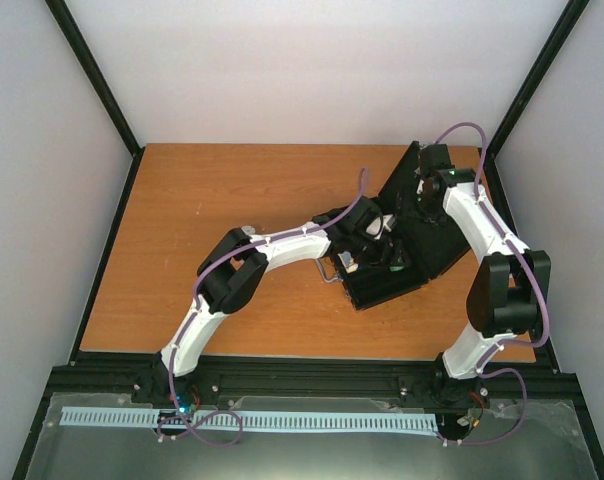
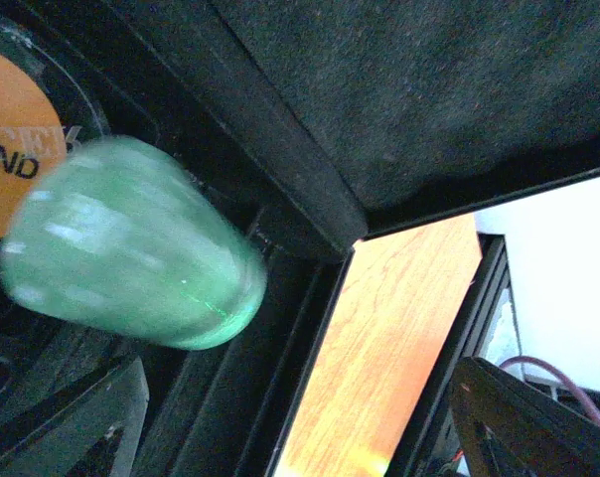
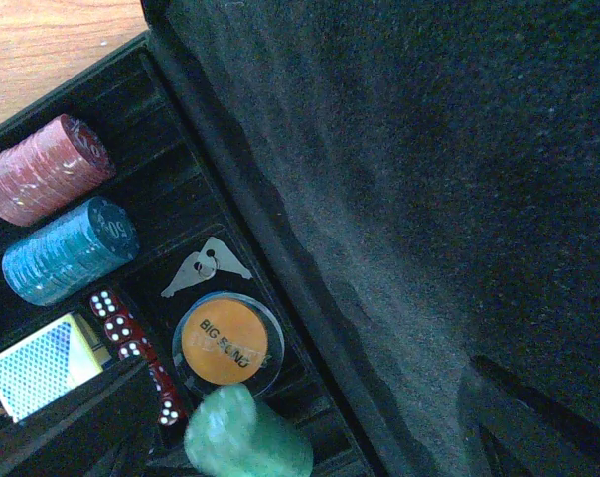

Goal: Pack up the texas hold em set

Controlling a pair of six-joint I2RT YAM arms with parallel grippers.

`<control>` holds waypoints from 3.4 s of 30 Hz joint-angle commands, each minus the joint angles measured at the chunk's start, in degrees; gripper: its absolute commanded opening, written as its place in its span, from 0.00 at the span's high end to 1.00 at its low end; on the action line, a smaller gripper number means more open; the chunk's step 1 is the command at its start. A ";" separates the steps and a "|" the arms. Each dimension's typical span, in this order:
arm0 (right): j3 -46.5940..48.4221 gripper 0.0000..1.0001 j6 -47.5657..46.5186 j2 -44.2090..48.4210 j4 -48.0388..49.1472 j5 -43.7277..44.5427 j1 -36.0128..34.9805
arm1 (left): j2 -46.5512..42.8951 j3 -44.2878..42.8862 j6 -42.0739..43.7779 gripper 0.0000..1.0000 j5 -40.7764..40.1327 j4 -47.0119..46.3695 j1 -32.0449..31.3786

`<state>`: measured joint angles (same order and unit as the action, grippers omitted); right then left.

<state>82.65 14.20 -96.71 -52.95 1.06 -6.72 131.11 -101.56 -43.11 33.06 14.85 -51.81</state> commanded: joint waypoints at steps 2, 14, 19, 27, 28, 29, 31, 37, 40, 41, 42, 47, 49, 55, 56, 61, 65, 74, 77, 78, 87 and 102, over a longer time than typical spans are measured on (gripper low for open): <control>-0.97 0.18 -0.73 2.38 -0.22 -0.50 0.66 | -2.89 -2.23 5.31 0.13 -1.48 7.04 -0.75; -10.45 0.20 -4.90 5.04 2.23 -11.94 0.57 | -20.43 9.05 17.38 0.09 -10.68 21.56 4.15; -12.41 0.21 -8.14 4.86 3.09 -15.48 0.33 | -25.87 11.35 21.04 0.07 -14.95 26.50 9.19; -8.84 0.21 -12.09 -1.20 3.77 -9.98 -2.28 | -31.67 18.30 20.52 0.07 -15.21 26.67 20.27; -8.22 0.21 -12.29 -2.12 3.63 -8.57 -2.67 | -32.00 18.65 20.72 0.07 -15.15 26.92 21.04; -7.64 0.21 -12.42 -3.15 3.39 -7.27 -3.05 | -32.18 18.95 20.96 0.07 -15.05 27.24 21.63; -6.57 0.22 -12.67 -5.61 2.77 -4.29 -3.99 | -32.43 19.54 21.15 0.07 -14.89 27.67 22.41; -5.18 0.25 -12.20 -8.85 2.19 0.51 -4.95 | -32.54 20.73 21.42 0.07 -14.57 27.91 23.27; -4.97 0.32 -12.17 -9.88 1.78 1.49 -4.95 | -32.38 20.79 22.44 0.07 -14.66 28.47 24.01; -4.97 0.34 -12.22 -10.16 1.65 1.41 -4.97 | -32.33 20.82 22.83 0.07 -14.73 28.70 24.36; -5.10 0.37 -12.14 -10.27 1.62 1.28 -4.92 | -32.30 20.87 23.37 0.07 -14.77 29.04 24.88; -5.31 0.46 -11.32 -10.71 1.64 0.34 -4.97 | -33.21 22.53 24.10 0.07 -13.74 28.94 28.87; -5.38 0.50 -10.80 -10.80 1.54 -0.83 -4.97 | -33.64 22.99 24.22 0.07 -13.43 28.87 30.53; -6.04 0.86 -4.98 -6.97 1.53 -2.97 -5.37 | -34.69 24.06 23.60 0.07 -13.11 28.15 32.69; -6.32 0.90 -2.96 -5.44 1.78 -3.43 -5.49 | -34.69 24.04 23.54 0.07 -13.06 28.14 32.66; -11.76 0.92 13.41 4.15 5.58 -5.36 -5.47 | -34.64 23.84 23.20 0.07 -12.86 28.13 32.72; -18.14 0.92 25.18 12.17 9.68 -4.74 -6.15 | -35.04 23.76 23.16 0.07 -12.96 28.23 32.70; -28.85 0.95 41.92 23.87 9.85 -1.34 -6.73 | -34.54 23.37 22.50 0.07 -12.49 28.19 32.67; -34.91 0.97 50.56 28.20 14.06 -2.33 -8.03 | -34.19 23.38 22.46 0.07 -12.52 28.23 32.66; -36.66 0.97 53.08 29.07 16.00 -2.49 -8.13 | -33.97 23.42 22.41 0.07 -12.43 28.22 32.70; -37.71 0.96 58.78 23.39 21.58 -3.05 -8.77 | -33.20 23.64 21.95 0.07 -10.71 27.83 32.70; -34.41 0.66 64.10 14.12 25.01 -4.13 -9.08 | -32.62 23.84 22.57 0.07 -11.09 27.65 32.66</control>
<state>46.33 76.77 -80.62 -29.08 -2.42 -15.27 98.10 -77.19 -20.75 21.28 43.11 -19.18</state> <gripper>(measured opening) 0.388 0.926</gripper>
